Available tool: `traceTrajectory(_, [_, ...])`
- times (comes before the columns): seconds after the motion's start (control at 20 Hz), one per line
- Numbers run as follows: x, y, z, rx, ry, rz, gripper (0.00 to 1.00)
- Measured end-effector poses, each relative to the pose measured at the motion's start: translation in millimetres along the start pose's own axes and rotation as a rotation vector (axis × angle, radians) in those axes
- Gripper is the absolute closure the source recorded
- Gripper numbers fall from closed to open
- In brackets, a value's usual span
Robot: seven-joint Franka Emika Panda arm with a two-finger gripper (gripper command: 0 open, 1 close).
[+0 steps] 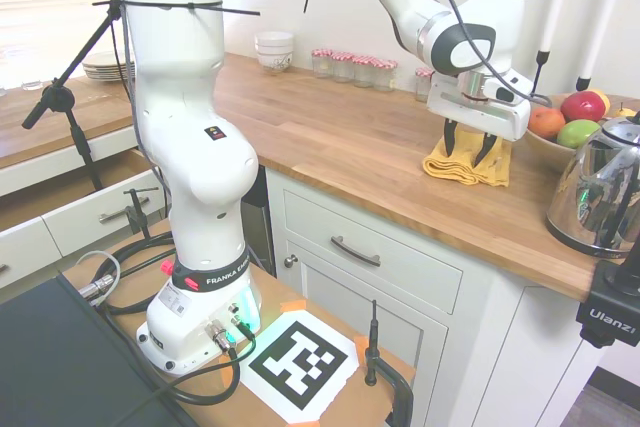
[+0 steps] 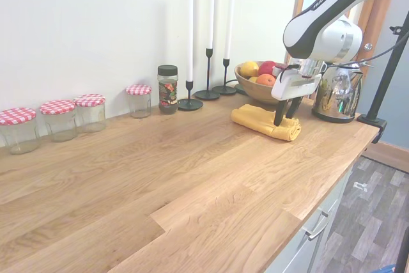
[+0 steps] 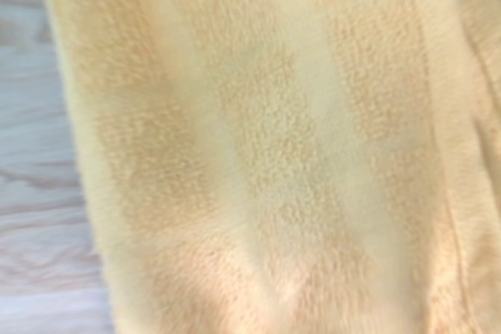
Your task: Wipe the counter
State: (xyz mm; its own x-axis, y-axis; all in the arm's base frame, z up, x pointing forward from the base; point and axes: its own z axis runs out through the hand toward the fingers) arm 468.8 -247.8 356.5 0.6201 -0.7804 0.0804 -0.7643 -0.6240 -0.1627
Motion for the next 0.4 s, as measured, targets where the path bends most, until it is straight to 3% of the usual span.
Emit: traceTrajectory(0.4, [-13.0, 22.8, -28.9, 0.013, 0.005, 0.018, 0.0])
